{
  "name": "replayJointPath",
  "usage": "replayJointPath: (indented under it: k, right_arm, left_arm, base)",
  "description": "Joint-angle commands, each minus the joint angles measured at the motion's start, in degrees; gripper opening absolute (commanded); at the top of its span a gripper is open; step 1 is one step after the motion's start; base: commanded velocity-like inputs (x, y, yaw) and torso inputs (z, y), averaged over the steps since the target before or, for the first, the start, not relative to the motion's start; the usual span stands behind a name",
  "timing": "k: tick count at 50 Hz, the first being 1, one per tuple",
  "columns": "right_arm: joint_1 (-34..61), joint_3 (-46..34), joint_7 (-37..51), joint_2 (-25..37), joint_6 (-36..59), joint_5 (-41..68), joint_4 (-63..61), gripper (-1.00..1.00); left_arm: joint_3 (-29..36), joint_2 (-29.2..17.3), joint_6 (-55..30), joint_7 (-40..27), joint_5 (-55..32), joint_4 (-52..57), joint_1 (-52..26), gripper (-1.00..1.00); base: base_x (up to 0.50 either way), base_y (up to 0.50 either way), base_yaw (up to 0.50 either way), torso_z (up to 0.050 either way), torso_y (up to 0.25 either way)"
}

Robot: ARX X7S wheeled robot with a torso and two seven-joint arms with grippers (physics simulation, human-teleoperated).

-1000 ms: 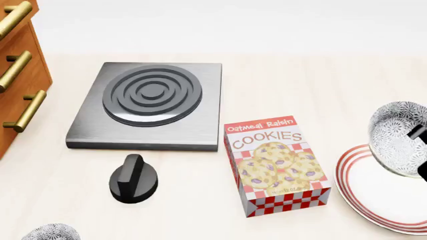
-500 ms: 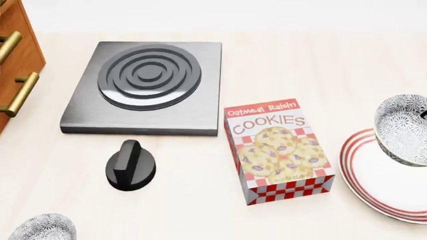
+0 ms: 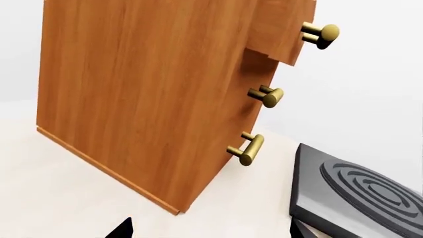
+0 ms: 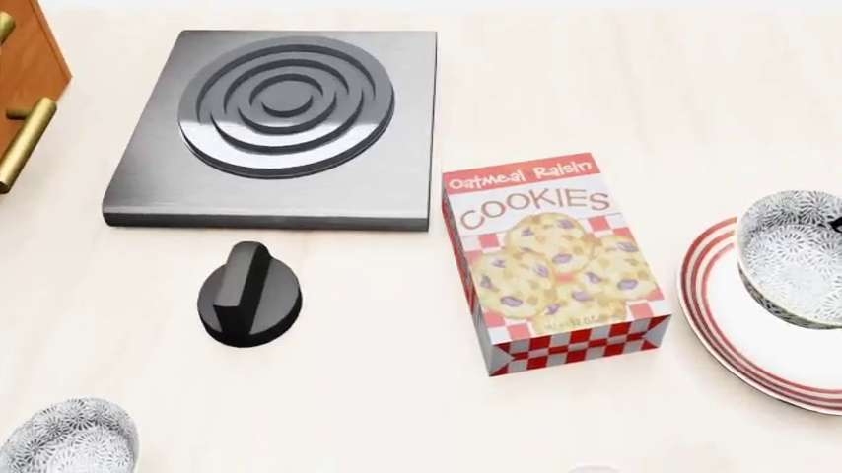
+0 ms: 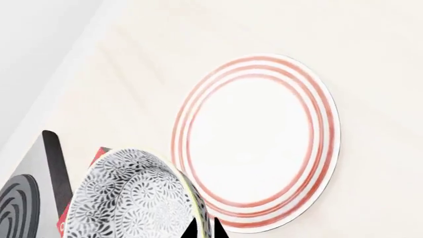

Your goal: Pick the akita bowl from table center and place it on the plate.

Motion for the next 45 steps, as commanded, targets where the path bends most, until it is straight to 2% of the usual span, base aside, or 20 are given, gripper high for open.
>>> replayJointPath:
  k: [1, 45]
  right_arm:
    - [0.6, 0.1, -0.8, 0.2, -0.9, 0.2, 0.5, -1.00]
    - [3.8, -5.1, -13.4, 0.4, -8.0, -11.2, 13.6, -1.00]
  left_arm:
    - [-0.2, -0.1, -0.4, -0.3, -1.0, 0.0, -0.2, 1.00]
    - [-0.4, -0.7, 0.0, -1.1, -1.9, 0.9, 0.5, 1.00]
  base:
    - [0.00, 0.00, 0.00, 0.000, 0.000]
    - [0.00, 0.00, 0.00, 0.000, 0.000]
